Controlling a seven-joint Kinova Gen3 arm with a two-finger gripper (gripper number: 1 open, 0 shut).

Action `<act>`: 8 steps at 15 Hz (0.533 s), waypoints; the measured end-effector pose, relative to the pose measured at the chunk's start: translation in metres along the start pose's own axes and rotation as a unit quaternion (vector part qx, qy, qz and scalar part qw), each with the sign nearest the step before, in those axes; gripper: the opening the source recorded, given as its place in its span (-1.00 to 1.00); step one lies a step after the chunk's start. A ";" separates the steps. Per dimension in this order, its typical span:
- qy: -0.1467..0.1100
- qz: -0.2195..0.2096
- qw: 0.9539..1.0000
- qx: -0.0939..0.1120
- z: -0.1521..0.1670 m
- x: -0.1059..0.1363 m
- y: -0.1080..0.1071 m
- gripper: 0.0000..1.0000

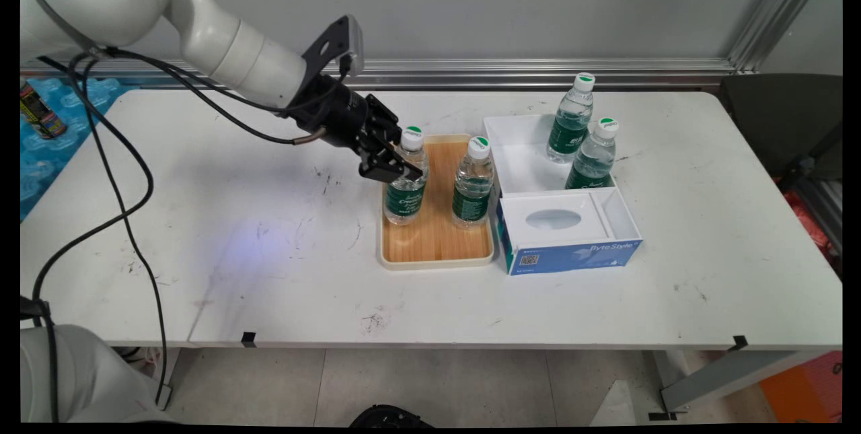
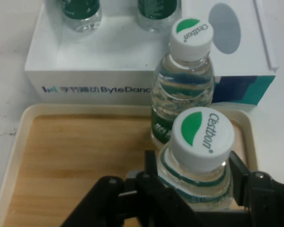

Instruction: Place the picked object on the tray

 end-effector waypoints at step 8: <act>0.011 0.007 1.000 -0.009 0.018 -0.007 0.001 -1.00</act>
